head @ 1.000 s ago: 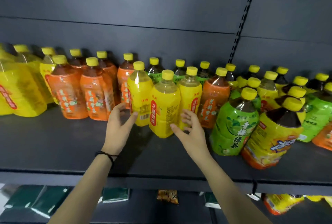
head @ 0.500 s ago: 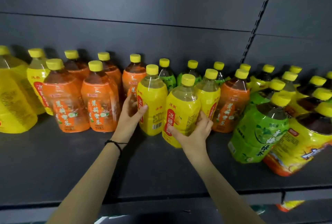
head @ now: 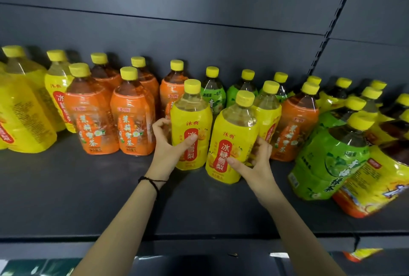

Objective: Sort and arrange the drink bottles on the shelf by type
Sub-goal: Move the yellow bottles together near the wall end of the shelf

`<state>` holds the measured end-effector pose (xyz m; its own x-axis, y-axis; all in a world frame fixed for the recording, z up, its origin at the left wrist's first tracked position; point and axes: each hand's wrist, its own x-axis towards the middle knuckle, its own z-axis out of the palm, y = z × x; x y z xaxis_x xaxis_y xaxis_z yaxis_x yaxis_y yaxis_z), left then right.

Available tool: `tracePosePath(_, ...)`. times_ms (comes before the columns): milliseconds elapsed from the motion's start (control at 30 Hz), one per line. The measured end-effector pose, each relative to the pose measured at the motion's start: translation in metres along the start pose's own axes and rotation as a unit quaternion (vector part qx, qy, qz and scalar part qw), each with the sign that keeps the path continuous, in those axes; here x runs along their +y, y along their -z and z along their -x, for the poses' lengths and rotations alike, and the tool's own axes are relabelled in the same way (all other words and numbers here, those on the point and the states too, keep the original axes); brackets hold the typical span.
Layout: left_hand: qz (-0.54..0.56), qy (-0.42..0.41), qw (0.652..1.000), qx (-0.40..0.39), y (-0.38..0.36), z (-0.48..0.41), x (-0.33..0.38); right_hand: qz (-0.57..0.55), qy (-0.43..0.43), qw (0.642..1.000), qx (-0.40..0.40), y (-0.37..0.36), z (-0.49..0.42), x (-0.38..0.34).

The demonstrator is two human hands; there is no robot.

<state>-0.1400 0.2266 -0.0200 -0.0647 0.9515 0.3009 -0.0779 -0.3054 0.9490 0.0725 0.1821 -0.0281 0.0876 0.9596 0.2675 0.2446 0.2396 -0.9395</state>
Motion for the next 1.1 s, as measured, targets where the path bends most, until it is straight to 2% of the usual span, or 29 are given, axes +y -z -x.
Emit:
tracePosePath(133,-0.028,-0.016,0.999,0.011,-0.003,0.011,0.002,-0.035,-0.004,0.999,-0.035,0.002,0.01,0.002)
tracePosePath(333,-0.054,-0.023,0.994,0.094,-0.004,0.045,-0.002,-0.151,-0.005,0.987,-0.047,-0.01,0.017,-0.009)
tracePosePath(467,-0.042,-0.032,0.991,0.124,-0.007,0.077,0.003,-0.18,0.016,0.983,-0.011,-0.016,0.028,-0.019)
tracePosePath(733,-0.076,-0.047,0.971,0.22,-0.014,0.142,0.031,-0.212,0.065,0.974,-0.048,-0.017,0.063,-0.03)
tracePosePath(900,-0.08,-0.062,0.963,0.249,0.017,0.163,0.055,-0.223,0.071,0.968,-0.088,-0.039,0.077,-0.048)
tracePosePath(1100,-0.038,-0.059,0.956,0.284,0.084,0.182,0.073,-0.206,0.094,0.965,-0.132,-0.099,0.092,-0.075)
